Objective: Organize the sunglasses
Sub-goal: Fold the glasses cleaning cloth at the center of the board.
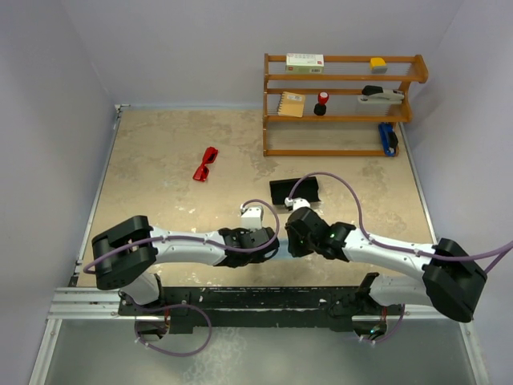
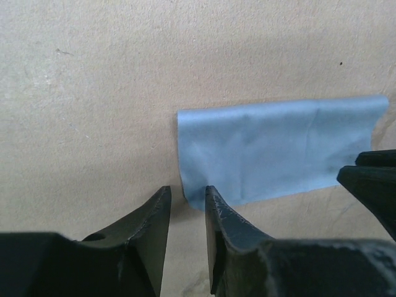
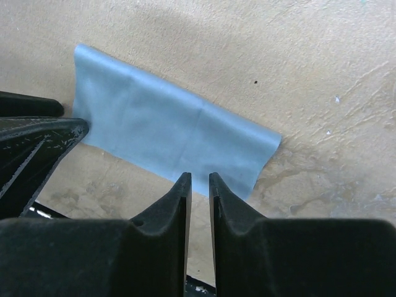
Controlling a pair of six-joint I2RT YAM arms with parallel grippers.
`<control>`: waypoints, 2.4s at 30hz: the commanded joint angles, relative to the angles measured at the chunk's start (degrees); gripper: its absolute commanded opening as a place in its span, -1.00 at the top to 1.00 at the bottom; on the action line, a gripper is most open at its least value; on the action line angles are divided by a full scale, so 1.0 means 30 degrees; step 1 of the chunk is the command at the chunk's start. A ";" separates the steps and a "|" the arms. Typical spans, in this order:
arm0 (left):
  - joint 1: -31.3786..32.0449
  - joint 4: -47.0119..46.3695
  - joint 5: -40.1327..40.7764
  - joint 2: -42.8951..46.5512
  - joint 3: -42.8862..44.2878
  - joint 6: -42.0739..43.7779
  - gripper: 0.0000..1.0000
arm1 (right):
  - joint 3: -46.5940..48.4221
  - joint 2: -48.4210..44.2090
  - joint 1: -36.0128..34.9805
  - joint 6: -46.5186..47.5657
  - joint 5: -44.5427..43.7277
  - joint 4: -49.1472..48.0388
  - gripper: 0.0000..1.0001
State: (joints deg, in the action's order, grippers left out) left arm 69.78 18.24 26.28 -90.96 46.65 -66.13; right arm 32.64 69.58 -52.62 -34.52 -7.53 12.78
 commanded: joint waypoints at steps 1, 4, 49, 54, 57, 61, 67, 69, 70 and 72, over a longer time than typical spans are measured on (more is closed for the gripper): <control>0.0032 0.1274 0.0735 0.0491 0.1038 0.0897 0.45 | 0.0089 -0.0562 -0.0067 -0.0730 -0.0917 0.0589 0.60; 0.0028 0.1574 0.0815 0.0247 0.1426 0.1080 0.44 | -0.0037 -0.0497 -0.0067 -0.0863 -0.1005 0.0663 0.62; 0.0734 0.3152 0.0581 -0.2105 0.2933 0.0236 0.82 | -0.1328 -0.1657 -0.0069 -0.1277 -0.0654 0.1102 0.62; 0.0733 0.3180 0.0645 -0.1899 0.2874 0.0342 0.81 | -0.1386 -0.1487 -0.0067 -0.1361 -0.0654 0.0911 0.61; 0.0733 0.3070 0.0576 -0.1945 0.2818 0.0337 0.81 | -0.1342 -0.1413 -0.0082 -0.1377 -0.0654 0.0845 0.61; 0.0727 0.3087 0.0494 -0.2053 0.2915 0.0403 1.00 | -0.1244 -0.1268 -0.0067 -0.1325 -0.0654 0.0845 0.61; 0.0710 0.3288 0.0841 -0.1589 0.2882 0.0419 1.00 | -0.0990 -0.1426 -0.0067 -0.1794 -0.1844 0.1271 0.62; 0.0695 0.3130 0.0794 -0.1423 0.2751 0.0411 1.00 | -0.0873 -0.1570 -0.0067 -0.1995 -0.2057 0.1352 0.60; 0.0704 0.3044 0.0783 -0.1334 0.2619 0.0369 1.00 | -0.0815 -0.1572 -0.0060 -0.2100 -0.2100 0.1420 0.60; 0.0704 0.2761 0.0784 -0.0953 0.2432 0.0322 1.00 | -0.0658 -0.1473 -0.0068 -0.2254 -0.2350 0.1494 0.57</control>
State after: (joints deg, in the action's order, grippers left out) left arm 71.77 27.62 27.81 -97.19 55.13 -64.49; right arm 28.67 65.93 -52.62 -39.13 -11.25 15.84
